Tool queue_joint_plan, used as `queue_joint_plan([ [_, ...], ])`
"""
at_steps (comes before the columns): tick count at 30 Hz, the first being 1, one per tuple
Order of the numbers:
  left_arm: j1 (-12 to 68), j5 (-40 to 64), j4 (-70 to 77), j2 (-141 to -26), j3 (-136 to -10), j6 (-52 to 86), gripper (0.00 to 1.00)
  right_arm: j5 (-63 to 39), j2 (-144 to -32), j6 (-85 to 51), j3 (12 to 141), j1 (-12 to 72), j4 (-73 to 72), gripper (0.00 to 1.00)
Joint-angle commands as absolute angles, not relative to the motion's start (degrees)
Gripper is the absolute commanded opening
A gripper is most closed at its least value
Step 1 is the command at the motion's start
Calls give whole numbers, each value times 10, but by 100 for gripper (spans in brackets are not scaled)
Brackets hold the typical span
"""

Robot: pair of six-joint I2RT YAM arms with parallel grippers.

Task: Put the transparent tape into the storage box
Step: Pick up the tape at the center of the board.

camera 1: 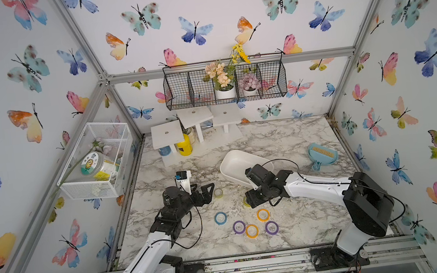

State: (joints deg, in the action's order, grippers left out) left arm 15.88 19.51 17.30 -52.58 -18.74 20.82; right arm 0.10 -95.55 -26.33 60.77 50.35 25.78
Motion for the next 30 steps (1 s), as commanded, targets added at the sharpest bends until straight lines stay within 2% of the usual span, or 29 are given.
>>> queue_joint_plan([
  [1,161,185,175,-529,-194,201,99,70,-972,-254,640,504,272,69],
  [8,160,183,170,-522,-195,202,99,97,-1007,-254,675,504,294,67],
  [24,161,178,168,-521,-195,204,99,8,-1020,-246,640,504,287,38],
  [30,161,175,168,-522,-195,203,99,0,-1034,-241,651,504,283,35],
])
